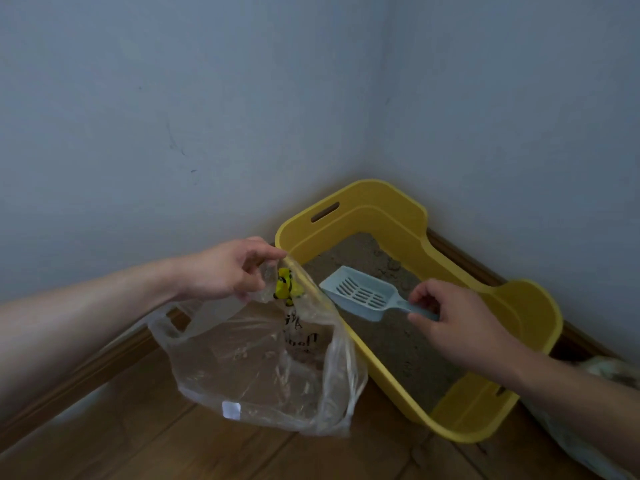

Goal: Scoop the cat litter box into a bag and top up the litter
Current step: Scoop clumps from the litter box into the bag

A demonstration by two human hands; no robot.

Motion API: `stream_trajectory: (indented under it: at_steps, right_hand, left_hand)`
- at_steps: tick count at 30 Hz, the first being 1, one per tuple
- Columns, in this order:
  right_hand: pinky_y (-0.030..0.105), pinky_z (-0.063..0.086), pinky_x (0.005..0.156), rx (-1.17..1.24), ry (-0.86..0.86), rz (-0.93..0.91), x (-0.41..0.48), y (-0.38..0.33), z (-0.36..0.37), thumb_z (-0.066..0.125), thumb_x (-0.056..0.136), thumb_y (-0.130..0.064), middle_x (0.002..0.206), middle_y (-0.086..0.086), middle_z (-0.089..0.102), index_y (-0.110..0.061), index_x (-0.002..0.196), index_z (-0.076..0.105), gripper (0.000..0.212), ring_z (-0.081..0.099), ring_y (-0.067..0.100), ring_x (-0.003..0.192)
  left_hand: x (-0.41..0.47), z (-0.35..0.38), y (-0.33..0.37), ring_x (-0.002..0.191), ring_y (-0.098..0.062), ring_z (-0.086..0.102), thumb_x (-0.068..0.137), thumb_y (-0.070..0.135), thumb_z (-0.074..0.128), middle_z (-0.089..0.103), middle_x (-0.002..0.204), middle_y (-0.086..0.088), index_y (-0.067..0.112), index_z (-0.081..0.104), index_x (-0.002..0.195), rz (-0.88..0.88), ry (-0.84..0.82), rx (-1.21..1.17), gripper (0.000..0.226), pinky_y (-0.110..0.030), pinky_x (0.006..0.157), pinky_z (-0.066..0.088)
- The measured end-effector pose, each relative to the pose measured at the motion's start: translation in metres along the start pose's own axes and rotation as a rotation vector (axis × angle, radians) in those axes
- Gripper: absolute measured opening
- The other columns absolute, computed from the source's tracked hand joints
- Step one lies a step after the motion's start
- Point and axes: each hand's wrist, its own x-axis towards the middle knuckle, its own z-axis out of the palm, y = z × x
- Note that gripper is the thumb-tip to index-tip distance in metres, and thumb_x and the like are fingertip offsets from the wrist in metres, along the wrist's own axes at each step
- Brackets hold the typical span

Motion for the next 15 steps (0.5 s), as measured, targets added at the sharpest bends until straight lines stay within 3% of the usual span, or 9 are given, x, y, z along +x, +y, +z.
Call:
stream_trajectory:
  at_steps: [3,7,11,15]
  right_hand:
    - [0.012,0.042,0.055,-0.139,-0.076,0.102,0.012,0.021,0.010,0.067,0.091,-0.023,0.100,-0.012,0.062,-0.025,0.119,0.064,0.028,0.057,0.000,0.079]
    - [0.012,0.039,0.040,-0.289,-0.192,0.230,0.020,0.044,0.014,0.060,0.091,-0.017,0.082,-0.010,0.063,-0.021,0.111,0.069,0.022,0.060,0.003,0.064]
    - [0.013,0.035,0.040,-0.413,-0.238,0.294,0.023,0.059,0.016,0.057,0.092,-0.019,0.073,-0.005,0.062,-0.017,0.095,0.067,0.011,0.057,0.003,0.058]
    - [0.011,0.028,0.034,-0.486,-0.280,0.333,0.023,0.062,0.010,0.058,0.092,-0.022,0.063,-0.007,0.051,-0.019,0.075,0.056,0.017,0.046,0.003,0.050]
  left_hand:
    - [0.002,0.002,0.000,0.068,-0.009,0.058,0.084,-0.010,0.065,0.051,0.106,-0.006,0.028,0.060,0.124,0.021,0.025,0.013,0.056,-0.025,0.061,0.054]
    - [0.005,0.002,0.001,0.062,-0.005,0.056,0.083,-0.011,0.067,0.050,0.111,-0.015,0.021,0.060,0.129,0.029,0.047,0.044,0.057,-0.024,0.058,0.052]
    - [0.009,0.004,0.005,0.057,-0.004,0.053,0.084,-0.013,0.064,0.062,0.087,0.016,0.022,0.059,0.130,-0.003,0.042,-0.013,0.058,-0.026,0.058,0.052]
    - [0.013,0.009,0.008,0.056,-0.005,0.052,0.084,-0.014,0.063,0.055,0.078,0.014,0.026,0.058,0.127,0.006,0.040,-0.032,0.059,-0.026,0.058,0.052]
